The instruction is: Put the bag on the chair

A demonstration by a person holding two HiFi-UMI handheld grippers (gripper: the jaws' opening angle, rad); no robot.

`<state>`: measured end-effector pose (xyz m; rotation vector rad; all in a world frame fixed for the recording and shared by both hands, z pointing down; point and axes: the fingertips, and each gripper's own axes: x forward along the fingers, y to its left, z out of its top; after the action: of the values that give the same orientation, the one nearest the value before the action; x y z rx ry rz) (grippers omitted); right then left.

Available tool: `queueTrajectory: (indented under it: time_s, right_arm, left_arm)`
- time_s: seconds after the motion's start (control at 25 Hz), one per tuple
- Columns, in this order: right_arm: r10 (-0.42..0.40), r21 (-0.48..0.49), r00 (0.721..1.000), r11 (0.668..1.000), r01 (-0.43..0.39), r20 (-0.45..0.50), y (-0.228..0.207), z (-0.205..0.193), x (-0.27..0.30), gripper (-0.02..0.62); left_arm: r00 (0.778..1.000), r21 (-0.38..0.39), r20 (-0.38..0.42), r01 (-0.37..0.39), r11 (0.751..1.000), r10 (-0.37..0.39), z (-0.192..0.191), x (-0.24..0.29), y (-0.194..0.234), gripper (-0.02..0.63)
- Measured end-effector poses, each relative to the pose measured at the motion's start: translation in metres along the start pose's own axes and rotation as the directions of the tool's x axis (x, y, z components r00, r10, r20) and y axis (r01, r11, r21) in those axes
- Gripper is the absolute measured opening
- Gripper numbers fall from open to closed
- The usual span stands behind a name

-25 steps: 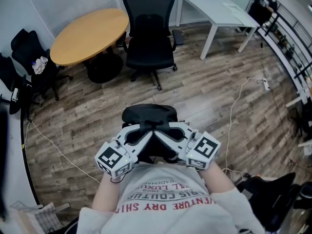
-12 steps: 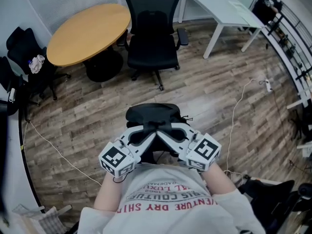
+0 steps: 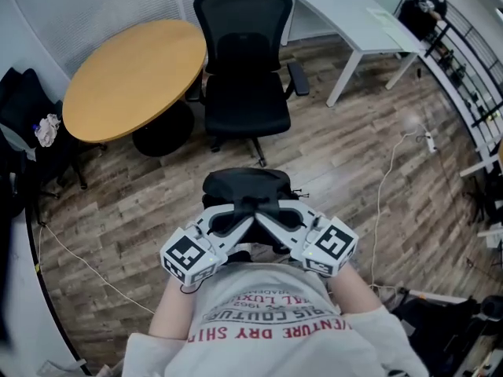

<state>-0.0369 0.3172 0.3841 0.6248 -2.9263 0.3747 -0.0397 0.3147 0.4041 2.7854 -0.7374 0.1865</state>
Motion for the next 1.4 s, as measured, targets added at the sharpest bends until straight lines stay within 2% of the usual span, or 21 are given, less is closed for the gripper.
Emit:
queueTrajectory:
  time_s: [0.32,0.52,0.76,1.08,1.24,1.4]
  right_arm:
    - [-0.004,0.019,1.0,1.0,0.003,0.01,-0.052,0.02,0.052,0.044]
    - [0.019,0.032,1.0,0.999,-0.019,0.008,-0.095,0.027,0.071,0.044]
    - [0.102,0.0,0.995,0.995,-0.102,-0.02,-0.167,0.034,0.084,0.044]
    - [0.218,-0.062,0.974,0.973,-0.223,-0.068,-0.269,0.056,0.081,0.044]
    - [0.235,-0.089,0.966,0.965,-0.245,-0.107,-0.311,0.057,0.082,0.044]
    - [0.21,-0.126,0.971,0.966,-0.224,-0.114,-0.35,0.067,0.093,0.044]
  left_arm:
    - [0.999,-0.006,0.014,-0.03,1.0,0.031,0.02,0.01,0.077,0.081]
    - [0.997,-0.046,0.015,-0.078,0.996,0.078,0.028,0.034,0.12,0.081]
    - [0.986,-0.067,0.035,-0.161,0.985,0.164,0.037,0.084,0.172,0.081]
    - [0.971,-0.043,0.04,-0.234,0.971,0.236,0.065,0.167,0.227,0.081]
    - [0.963,-0.071,0.027,-0.265,0.962,0.268,0.067,0.203,0.253,0.081]
    - [0.962,-0.082,0.026,-0.268,0.96,0.271,0.077,0.227,0.286,0.081]
